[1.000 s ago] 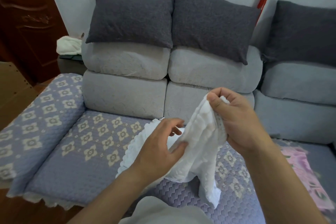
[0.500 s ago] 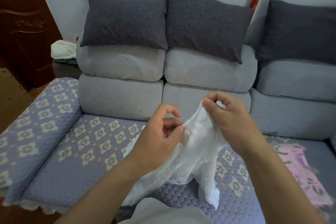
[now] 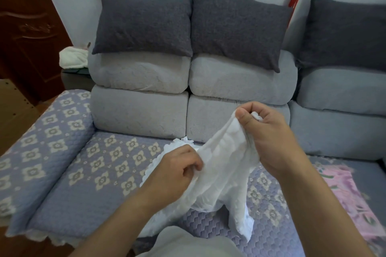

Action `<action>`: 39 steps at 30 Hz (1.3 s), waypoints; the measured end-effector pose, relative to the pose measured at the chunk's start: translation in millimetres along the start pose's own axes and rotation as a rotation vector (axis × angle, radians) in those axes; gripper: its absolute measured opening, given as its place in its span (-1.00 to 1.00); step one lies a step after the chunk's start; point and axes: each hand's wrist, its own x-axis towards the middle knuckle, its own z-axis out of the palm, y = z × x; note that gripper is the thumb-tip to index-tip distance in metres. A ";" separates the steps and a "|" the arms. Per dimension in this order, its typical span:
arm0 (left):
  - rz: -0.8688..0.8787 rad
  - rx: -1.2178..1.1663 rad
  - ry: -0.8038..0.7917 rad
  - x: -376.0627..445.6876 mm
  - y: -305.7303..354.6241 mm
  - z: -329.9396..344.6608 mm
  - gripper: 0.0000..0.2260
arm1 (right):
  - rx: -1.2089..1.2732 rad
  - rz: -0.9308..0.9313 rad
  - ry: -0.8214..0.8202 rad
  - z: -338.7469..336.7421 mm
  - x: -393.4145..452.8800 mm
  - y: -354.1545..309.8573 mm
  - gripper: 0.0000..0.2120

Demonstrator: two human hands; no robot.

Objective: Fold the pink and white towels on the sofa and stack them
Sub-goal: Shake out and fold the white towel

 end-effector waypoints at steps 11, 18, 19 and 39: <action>-0.142 -0.151 0.172 -4.6 -19.8 11.7 -0.73 | 0.095 0.011 0.015 -4.9 7.0 -5.3 -0.76; 0.031 -0.026 0.065 -3.9 -34.2 18.2 -0.62 | 0.166 0.026 0.024 -8.2 8.7 -5.0 -0.74; 0.043 -0.005 0.027 -0.8 -32.3 23.3 -0.62 | 0.180 0.028 0.003 -4.6 7.9 -4.4 -0.75; -0.349 -0.322 0.101 -17.3 -3.6 27.6 -0.51 | 0.339 0.159 0.101 -0.3 12.7 3.6 -0.79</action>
